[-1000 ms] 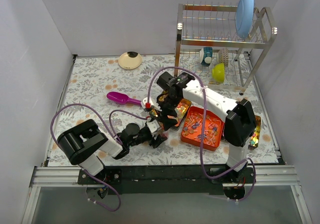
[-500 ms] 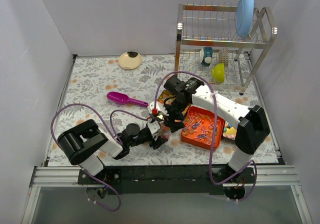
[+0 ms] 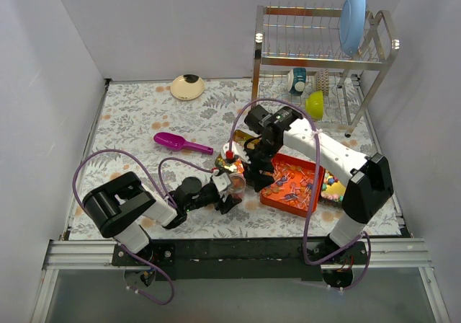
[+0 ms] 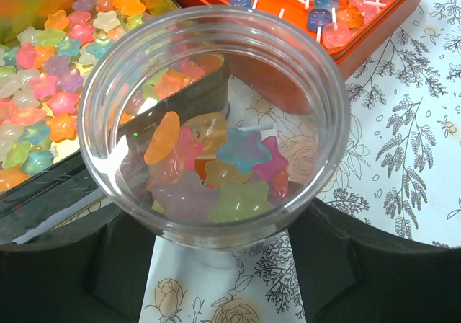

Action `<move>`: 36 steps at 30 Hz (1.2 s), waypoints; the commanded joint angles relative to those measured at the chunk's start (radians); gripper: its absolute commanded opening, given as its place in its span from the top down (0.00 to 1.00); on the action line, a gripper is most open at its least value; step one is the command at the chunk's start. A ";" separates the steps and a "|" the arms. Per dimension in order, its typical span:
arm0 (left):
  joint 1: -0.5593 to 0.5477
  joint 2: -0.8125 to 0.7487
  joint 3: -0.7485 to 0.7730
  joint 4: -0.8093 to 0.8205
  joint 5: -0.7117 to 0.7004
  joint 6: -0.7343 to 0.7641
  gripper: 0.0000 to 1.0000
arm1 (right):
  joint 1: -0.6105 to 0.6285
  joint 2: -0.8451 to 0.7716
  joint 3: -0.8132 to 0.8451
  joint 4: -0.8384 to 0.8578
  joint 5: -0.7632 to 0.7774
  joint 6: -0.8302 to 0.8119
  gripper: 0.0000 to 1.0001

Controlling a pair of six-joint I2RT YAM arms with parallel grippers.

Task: Pack the candies
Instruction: Screw the bottle lid onto the packing bottle.

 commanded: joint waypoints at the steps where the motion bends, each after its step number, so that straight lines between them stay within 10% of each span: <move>1: 0.011 0.020 -0.008 -0.145 -0.029 0.001 1.00 | -0.014 0.064 0.132 0.026 -0.049 0.011 0.30; 13: 0.011 0.023 -0.007 -0.148 -0.032 -0.002 1.00 | 0.055 0.215 0.252 -0.034 -0.123 -0.044 0.29; 36: 0.014 0.030 -0.007 -0.138 -0.072 -0.015 1.00 | 0.041 -0.045 -0.070 -0.038 -0.009 -0.019 0.31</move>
